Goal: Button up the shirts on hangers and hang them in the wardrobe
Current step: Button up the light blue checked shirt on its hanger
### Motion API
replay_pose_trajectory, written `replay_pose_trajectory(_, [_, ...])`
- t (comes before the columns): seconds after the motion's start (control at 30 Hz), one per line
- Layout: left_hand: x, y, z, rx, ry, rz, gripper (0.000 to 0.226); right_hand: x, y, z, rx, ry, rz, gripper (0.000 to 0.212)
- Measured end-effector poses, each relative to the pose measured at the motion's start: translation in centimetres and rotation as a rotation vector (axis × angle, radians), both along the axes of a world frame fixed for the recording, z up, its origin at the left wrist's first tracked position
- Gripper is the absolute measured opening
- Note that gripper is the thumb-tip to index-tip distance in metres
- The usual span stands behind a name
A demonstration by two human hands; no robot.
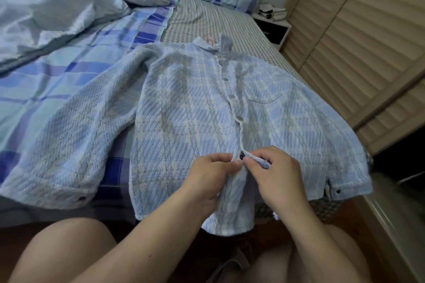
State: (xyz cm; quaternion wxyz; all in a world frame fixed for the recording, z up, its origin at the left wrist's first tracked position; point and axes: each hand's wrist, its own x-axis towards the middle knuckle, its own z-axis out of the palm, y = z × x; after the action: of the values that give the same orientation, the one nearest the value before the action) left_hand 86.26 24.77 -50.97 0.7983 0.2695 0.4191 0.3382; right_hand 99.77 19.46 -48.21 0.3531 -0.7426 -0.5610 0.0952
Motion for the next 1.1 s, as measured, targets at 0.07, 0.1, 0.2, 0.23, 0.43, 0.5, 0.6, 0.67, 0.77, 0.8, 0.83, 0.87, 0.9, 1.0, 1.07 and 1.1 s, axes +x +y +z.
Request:
replay_pose_trajectory(0.07, [-0.1,-0.1,0.2,-0.078,-0.064,0.011,0.022,0.0,0.1,-0.1,-0.019,0.025,-0.012,0.010])
replay_pose_trajectory(0.1, [-0.1,-0.2,0.2,-0.113,-0.088,0.020,0.019,0.0,0.1,-0.2,-0.030,0.036,-0.016,0.010])
replay_pose_trajectory(0.2, [0.0,-0.5,0.3,-0.182,-0.138,0.025,0.020,0.0,0.0,-0.7,-0.056,0.085,-0.014,0.006])
replay_pose_trajectory(0.23, [0.0,-0.7,0.2,-0.185,-0.139,0.023,0.022,-0.1,-0.1,-0.7,-0.064,0.096,-0.010,0.005])
replay_pose_trajectory(0.43, [0.1,-0.9,0.3,-0.163,-0.152,0.020,0.024,0.0,-0.6,-1.2,0.023,-0.123,0.051,0.007])
replay_pose_trajectory(0.5, [0.1,-0.8,0.2,-0.120,-0.102,0.057,0.021,-0.3,-0.8,-1.7,0.060,-0.199,0.070,0.007])
replay_pose_trajectory(0.6, [0.0,-0.8,0.1,-0.076,-0.063,0.081,0.016,-0.9,-0.9,-2.2,0.098,-0.325,0.078,0.009])
replay_pose_trajectory(0.67, [0.0,-0.8,0.1,-0.057,-0.032,0.075,0.016,-1.1,-1.1,-2.3,0.118,-0.409,0.081,0.009])
replay_pose_trajectory(0.77, [0.4,-0.7,-0.3,0.045,0.092,0.082,0.012,-1.6,-1.5,-2.8,0.143,-0.459,0.058,0.019])
replay_pose_trajectory(0.8, [0.5,-0.7,-0.4,0.080,0.137,0.083,0.010,-1.8,-1.7,-3.1,0.155,-0.466,0.048,0.022])
replay_pose_trajectory(0.83, [0.6,-0.7,-0.5,0.095,0.170,0.082,0.009,-2.0,-1.8,-3.4,0.161,-0.478,0.040,0.024])
replay_pose_trajectory(0.87, [0.7,-0.7,-0.4,0.100,0.189,0.077,0.009,-2.3,-1.9,-3.6,0.162,-0.496,0.031,0.025])
replay_pose_trajectory(0.9, [0.7,-0.7,-0.2,0.108,0.202,0.065,0.013,-2.5,-2.0,-3.8,0.160,-0.516,0.021,0.026])
replay_pose_trajectory(1.0, [0.8,-0.7,0.4,0.109,0.196,0.048,0.008,-2.9,-2.1,-3.9,0.166,-0.566,0.000,0.023])
replay_pose_trajectory(1.07, [0.9,-0.7,0.2,0.103,0.168,0.039,0.016,-3.1,-2.1,-3.8,0.173,-0.562,0.007,0.020])
replay_pose_trajectory(1.1, [0.9,-0.6,0.0,0.097,0.143,0.028,0.024,-3.0,-2.1,-3.9,0.172,-0.544,0.023,0.018])
